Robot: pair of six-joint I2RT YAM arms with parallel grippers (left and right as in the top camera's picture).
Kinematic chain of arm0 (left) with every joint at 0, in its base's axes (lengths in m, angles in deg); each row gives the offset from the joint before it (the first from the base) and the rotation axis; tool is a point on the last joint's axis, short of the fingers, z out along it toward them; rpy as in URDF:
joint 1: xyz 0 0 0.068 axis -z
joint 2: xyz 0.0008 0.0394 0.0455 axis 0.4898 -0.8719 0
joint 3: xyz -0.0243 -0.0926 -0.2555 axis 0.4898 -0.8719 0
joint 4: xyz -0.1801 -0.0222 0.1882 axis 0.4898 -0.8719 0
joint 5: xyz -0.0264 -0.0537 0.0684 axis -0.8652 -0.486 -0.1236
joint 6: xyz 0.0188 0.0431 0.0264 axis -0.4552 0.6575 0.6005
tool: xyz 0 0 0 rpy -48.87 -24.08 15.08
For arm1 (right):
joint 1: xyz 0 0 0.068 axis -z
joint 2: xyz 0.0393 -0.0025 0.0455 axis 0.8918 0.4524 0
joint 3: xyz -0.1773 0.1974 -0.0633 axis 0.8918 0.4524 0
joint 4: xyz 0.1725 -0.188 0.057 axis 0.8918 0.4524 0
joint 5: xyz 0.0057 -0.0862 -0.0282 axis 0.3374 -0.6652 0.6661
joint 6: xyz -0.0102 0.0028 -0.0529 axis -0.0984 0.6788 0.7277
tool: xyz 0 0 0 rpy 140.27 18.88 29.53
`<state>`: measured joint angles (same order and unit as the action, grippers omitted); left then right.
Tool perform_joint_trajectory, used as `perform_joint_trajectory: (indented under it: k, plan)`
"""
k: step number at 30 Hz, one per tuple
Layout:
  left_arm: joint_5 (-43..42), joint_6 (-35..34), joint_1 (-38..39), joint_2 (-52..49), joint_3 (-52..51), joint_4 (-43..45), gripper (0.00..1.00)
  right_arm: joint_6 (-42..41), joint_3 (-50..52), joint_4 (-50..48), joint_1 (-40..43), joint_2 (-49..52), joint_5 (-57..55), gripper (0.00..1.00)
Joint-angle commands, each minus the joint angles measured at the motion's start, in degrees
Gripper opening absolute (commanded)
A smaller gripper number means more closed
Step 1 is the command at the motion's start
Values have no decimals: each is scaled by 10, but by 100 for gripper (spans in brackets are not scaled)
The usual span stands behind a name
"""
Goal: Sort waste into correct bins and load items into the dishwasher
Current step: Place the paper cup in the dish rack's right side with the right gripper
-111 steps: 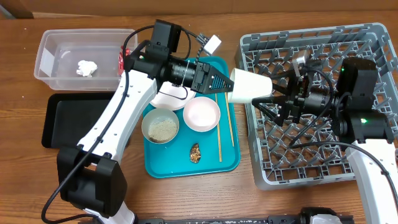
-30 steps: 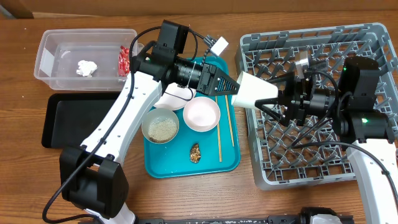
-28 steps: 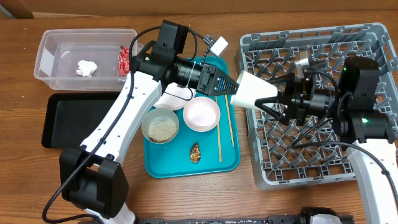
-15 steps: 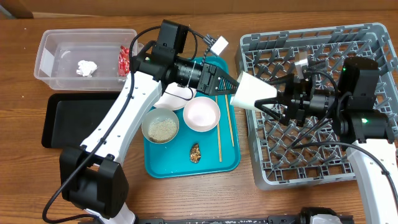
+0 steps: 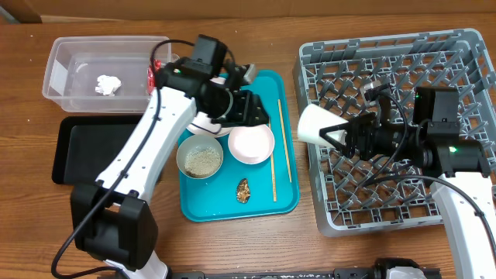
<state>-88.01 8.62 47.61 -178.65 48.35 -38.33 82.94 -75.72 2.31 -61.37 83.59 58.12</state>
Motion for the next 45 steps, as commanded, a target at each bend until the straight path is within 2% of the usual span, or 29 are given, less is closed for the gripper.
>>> perform_joint_trajectory:
  k: [1, 6, 10, 17, 22, 29, 31, 32, 34, 37, 39, 45]
  plan:
    - [135, 7, -41, 13, 8, -33, 52, -63, -20, 15, 0, -5, -208, 26]
    - [266, -20, -96, 36, 8, -95, 51, -124, -68, 71, 27, -5, -375, 26]
    - [319, -25, -130, 55, 8, -120, 52, -160, -130, 121, 78, -5, -462, 26]
    - [329, -26, -141, 65, 7, -119, 54, -196, -161, 163, 220, 5, -469, 25]
    - [327, -25, -141, 65, 7, -119, 54, -210, -161, 199, 311, 60, -469, 25]
    - [327, -25, -141, 65, 7, -120, 55, -210, -161, 236, 348, 153, -469, 26]
    - [327, -25, -141, 65, 7, -120, 55, -210, -161, 240, 348, 175, -469, 31]
    - [327, -25, -141, 65, 7, -120, 55, -210, -161, 240, 348, 187, -469, 39]
    - [327, -25, -141, 65, 7, -120, 55, -210, -161, 239, 348, 199, -469, 54]
    - [327, -25, -141, 65, 7, -121, 56, -210, -161, 239, 348, 206, -469, 88]
    - [327, -25, -141, 65, 7, -121, 57, -211, -161, 239, 348, 206, -466, 100]
    - [325, -27, -141, 65, 7, -121, 58, -210, -161, 238, 348, 206, -419, 100]
